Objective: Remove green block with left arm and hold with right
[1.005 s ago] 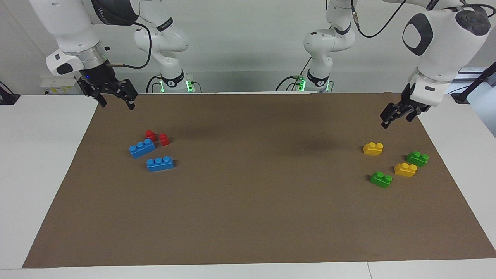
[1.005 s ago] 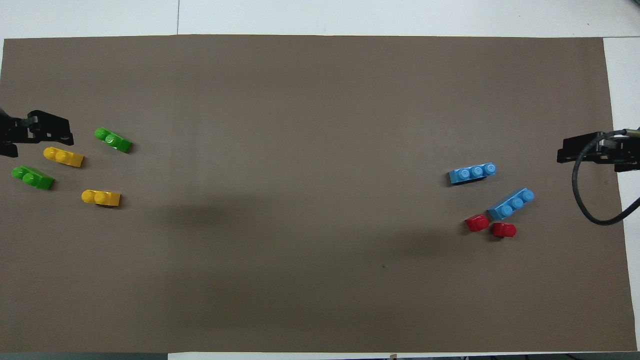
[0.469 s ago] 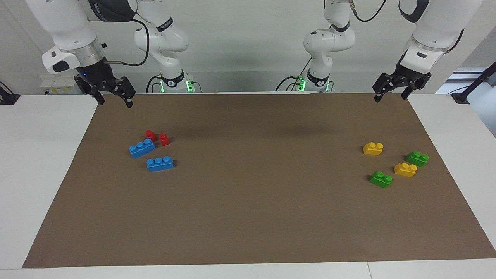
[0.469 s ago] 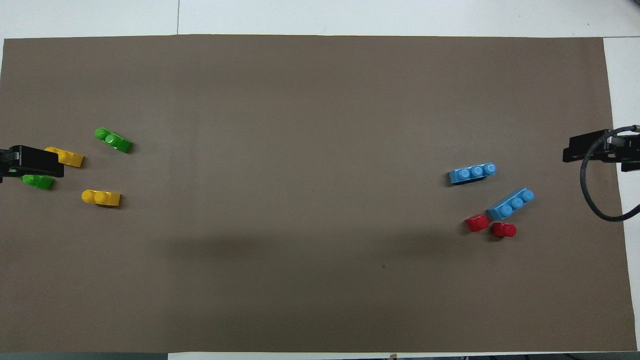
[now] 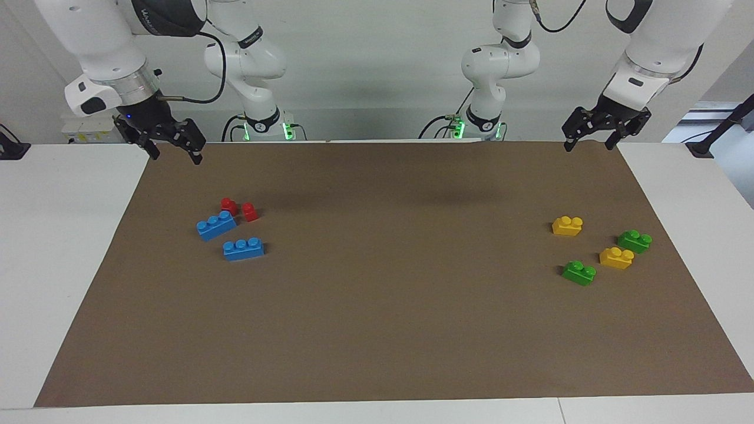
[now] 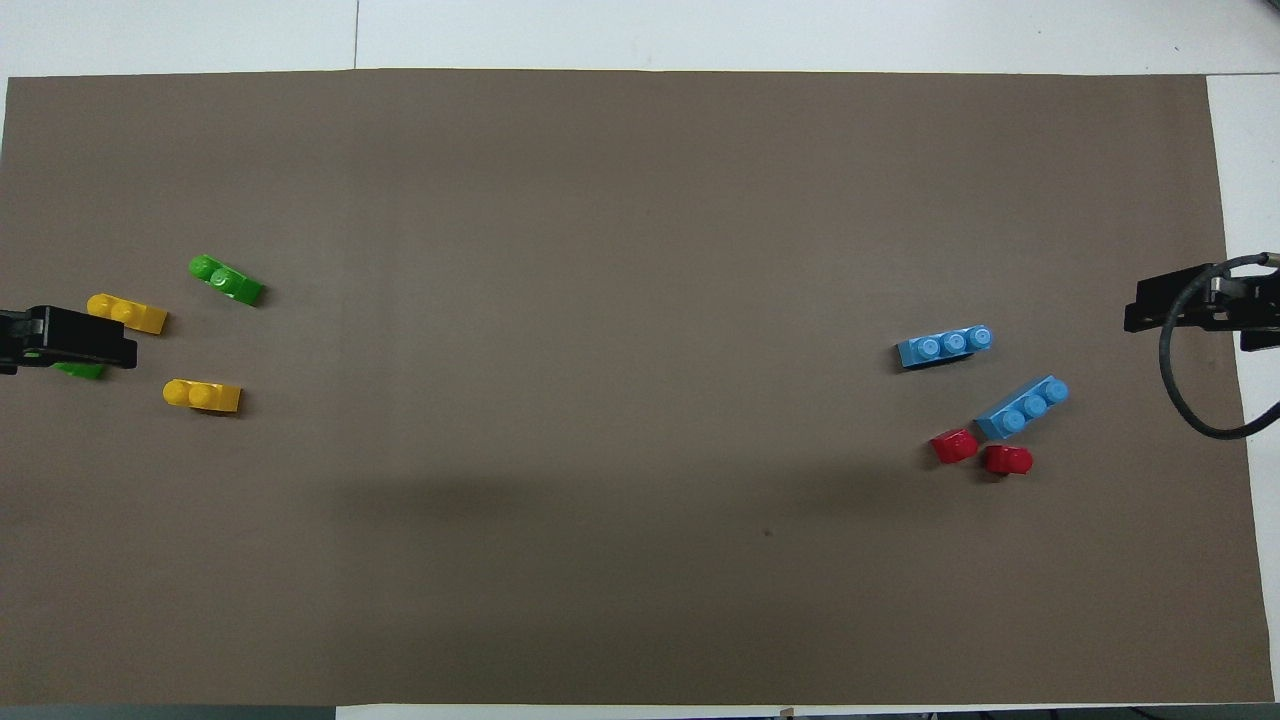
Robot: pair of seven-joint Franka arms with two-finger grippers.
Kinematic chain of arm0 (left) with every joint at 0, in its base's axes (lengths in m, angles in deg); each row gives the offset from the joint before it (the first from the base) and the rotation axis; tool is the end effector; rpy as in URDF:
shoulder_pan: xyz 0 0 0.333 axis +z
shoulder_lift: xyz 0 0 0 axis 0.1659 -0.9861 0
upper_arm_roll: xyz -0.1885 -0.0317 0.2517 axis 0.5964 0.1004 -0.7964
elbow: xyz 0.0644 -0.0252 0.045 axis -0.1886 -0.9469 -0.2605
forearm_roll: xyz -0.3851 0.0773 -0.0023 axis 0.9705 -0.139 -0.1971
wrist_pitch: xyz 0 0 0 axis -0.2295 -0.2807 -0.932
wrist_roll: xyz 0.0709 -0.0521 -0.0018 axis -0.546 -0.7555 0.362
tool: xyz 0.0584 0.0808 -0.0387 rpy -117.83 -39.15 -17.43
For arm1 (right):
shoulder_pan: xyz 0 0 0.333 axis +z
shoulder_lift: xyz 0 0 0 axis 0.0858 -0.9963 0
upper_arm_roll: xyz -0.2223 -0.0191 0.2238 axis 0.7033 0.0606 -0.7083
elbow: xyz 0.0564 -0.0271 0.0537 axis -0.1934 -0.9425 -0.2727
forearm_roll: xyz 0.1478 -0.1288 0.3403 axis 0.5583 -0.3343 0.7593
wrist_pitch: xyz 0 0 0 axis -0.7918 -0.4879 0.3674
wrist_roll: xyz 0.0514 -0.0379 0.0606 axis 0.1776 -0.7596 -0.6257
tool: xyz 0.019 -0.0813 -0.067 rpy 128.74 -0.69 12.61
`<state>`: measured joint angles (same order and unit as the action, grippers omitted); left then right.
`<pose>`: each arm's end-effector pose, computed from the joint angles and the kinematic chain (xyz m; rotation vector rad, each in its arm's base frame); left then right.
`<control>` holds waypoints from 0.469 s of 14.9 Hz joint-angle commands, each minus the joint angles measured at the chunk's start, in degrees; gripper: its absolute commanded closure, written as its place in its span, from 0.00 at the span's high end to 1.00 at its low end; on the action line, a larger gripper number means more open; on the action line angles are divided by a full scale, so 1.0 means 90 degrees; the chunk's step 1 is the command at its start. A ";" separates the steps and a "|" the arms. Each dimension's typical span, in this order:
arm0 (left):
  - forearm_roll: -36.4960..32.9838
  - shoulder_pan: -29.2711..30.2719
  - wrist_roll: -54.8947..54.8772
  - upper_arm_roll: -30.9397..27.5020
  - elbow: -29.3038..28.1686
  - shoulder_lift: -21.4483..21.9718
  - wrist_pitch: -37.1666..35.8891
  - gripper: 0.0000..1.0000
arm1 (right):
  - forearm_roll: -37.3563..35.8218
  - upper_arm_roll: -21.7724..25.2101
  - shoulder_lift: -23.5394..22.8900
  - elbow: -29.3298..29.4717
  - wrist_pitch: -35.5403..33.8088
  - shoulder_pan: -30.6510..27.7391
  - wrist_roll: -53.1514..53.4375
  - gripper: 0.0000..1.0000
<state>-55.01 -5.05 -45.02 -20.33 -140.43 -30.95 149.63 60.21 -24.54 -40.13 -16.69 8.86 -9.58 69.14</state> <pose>0.5183 -0.0117 0.6275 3.1246 -0.0493 -0.0275 0.5294 -0.0236 0.6133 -3.1117 0.3000 0.0159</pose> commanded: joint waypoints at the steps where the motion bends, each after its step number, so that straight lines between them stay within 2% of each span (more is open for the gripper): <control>1: 0.0127 -0.0002 -0.0127 -0.0058 -0.0190 0.0202 -0.0010 1.00 | -0.0001 -0.0062 -0.0082 0.0181 -0.0245 -0.0078 -0.0190 1.00; 7: 0.0127 -0.0012 -0.0136 -0.0068 -0.0181 0.0202 -0.0010 1.00 | -0.0089 -0.0062 -0.0092 0.0191 -0.0254 -0.0078 -0.0912 1.00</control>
<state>-54.86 -5.05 -45.08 -20.41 -140.43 -30.84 149.63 60.22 -24.59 -40.13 -16.44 7.66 -9.58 63.95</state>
